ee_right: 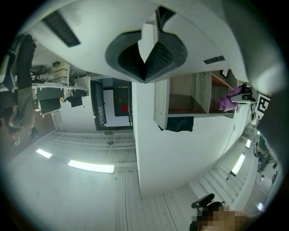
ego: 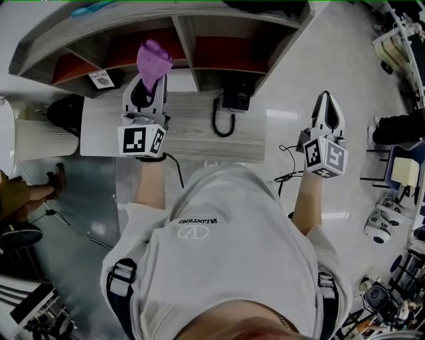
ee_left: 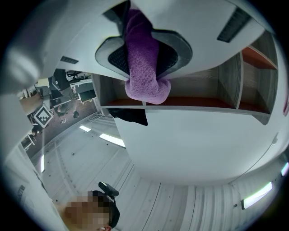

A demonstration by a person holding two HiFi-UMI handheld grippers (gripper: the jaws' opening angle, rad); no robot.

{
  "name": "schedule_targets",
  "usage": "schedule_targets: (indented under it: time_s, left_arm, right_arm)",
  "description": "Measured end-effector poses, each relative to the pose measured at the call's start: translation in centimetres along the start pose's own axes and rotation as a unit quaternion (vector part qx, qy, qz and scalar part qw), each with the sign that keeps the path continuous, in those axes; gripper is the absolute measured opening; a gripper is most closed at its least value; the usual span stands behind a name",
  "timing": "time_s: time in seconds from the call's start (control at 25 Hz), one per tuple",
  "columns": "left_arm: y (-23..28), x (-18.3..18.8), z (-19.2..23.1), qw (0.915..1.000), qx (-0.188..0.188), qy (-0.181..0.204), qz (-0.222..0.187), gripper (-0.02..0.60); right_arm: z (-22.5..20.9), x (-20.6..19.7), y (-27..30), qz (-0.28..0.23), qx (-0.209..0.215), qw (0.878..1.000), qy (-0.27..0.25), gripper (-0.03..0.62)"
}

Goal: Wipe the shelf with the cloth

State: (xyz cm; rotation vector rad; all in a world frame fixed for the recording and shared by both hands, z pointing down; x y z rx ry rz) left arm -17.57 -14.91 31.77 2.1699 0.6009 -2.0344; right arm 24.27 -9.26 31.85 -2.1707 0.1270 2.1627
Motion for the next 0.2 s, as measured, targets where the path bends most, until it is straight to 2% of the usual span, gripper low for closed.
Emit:
schedule_targets:
  time_s: [0.2]
  left_arm:
    - [0.08,0.07,0.12,1.0,0.0,-0.001,0.0,0.103]
  right_arm:
    - [0.13,0.05,-0.03,0.001,0.001,1.0,-0.002,0.0]
Point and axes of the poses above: the fingertips, and each gripper's own axes: y forward along the fingers, z to its left, x out of its top, the point moved 4 cm from there along -y, backward along the fingers, and after that the axes turned 5 degrees about x, right-handed, at the moved point
